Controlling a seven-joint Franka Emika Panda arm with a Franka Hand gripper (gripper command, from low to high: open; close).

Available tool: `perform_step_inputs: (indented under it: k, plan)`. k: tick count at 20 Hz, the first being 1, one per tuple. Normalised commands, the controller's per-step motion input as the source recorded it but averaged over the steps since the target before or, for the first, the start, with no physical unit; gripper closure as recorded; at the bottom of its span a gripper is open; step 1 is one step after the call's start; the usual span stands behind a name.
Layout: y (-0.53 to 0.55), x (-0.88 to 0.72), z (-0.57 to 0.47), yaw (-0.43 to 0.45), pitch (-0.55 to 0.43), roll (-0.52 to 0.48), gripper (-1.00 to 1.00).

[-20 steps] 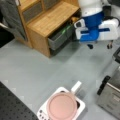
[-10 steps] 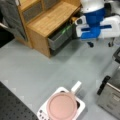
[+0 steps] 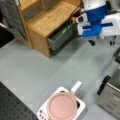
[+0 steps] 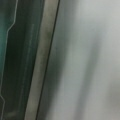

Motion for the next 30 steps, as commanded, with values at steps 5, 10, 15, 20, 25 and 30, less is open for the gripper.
perform_step_inputs:
  k: [5, 10, 15, 20, 25, 30]
  plan:
    - [0.15, 0.02, 0.28, 0.066, 0.137, -0.161, -1.00]
    - [0.10, 0.06, 0.22, 0.078, 0.135, -0.134, -1.00]
    - [0.02, 0.12, 0.17, 0.078, 0.144, -0.149, -1.00]
    - [0.06, 0.16, 0.21, 0.061, 0.155, -0.154, -1.00]
    - [0.12, 0.17, 0.22, 0.068, 0.156, -0.145, -1.00]
    - [0.11, 0.19, 0.22, 0.070, 0.171, -0.172, -1.00]
